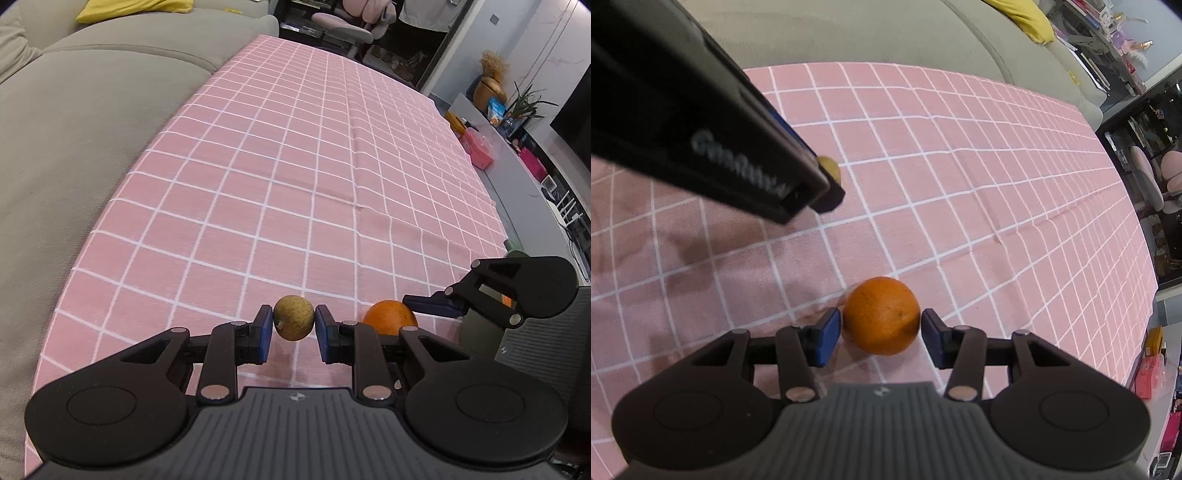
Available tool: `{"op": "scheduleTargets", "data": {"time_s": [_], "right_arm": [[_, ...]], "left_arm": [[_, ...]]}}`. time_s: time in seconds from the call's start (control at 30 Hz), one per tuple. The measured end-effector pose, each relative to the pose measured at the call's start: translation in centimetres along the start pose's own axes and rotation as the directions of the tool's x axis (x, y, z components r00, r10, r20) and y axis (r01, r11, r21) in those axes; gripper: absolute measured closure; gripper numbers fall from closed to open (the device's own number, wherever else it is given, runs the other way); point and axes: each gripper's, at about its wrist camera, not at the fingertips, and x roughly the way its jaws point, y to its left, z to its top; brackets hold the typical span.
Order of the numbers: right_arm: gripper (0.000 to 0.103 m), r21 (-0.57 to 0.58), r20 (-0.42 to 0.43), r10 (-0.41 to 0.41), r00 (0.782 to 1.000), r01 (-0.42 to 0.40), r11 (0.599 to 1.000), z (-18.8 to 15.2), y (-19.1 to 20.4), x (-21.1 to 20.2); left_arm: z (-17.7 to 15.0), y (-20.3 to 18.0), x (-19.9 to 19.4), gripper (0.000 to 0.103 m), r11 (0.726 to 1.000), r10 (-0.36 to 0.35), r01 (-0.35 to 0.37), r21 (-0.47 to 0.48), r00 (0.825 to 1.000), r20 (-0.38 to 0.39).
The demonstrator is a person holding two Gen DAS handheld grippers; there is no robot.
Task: Organize fruits
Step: 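Grasp the last kiwi with the left tool while the right tool grasps the last orange, then carry the kiwi and orange over the green colander with both tools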
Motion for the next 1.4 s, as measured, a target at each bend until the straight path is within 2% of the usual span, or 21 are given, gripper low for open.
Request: {"op": "scheduleTargets", "data": {"time_s": [0.4, 0.7, 0.97, 1.1, 1.2, 1.4], "right_arm": [[0.061, 0.068, 0.007, -0.013, 1.000, 0.013, 0.998, 0.1, 0.0, -0.8], [0.062, 0.169, 0.122, -0.040, 0.992, 0.019, 0.985, -0.9, -1.0, -6.8], [0.062, 0.312, 0.219, -0.071, 0.973, 0.000, 0.950, -3.8, -1.8, -13.4], [0.062, 0.394, 0.240, -0.091, 0.966, -0.011, 0.919, -5.9, -2.6, -15.9], [0.062, 0.475, 0.253, -0.103, 0.962, -0.031, 0.880, -7.9, -3.4, -17.4], [0.061, 0.631, 0.277, -0.115, 0.954, -0.091, 0.770, -12.9, -5.6, -19.2]], "left_arm": [[-0.2, -0.5, -1.0, 0.076, 1.000, 0.008, -0.008, 0.020, 1.000, 0.008], [-0.4, -3.8, -4.4, 0.076, 0.994, -0.001, -0.004, 0.105, 0.999, 0.048], [-1.1, -8.5, -8.5, 0.076, 0.974, -0.045, 0.024, 0.225, 0.995, 0.089], [-1.4, -10.9, -10.6, 0.076, 0.962, -0.085, 0.053, 0.268, 0.991, 0.108], [-1.7, -12.9, -11.6, 0.076, 0.949, -0.130, 0.091, 0.302, 0.985, 0.112], [-2.0, -16.4, -11.6, 0.076, 0.916, -0.215, 0.169, 0.364, 0.973, 0.089]]}}
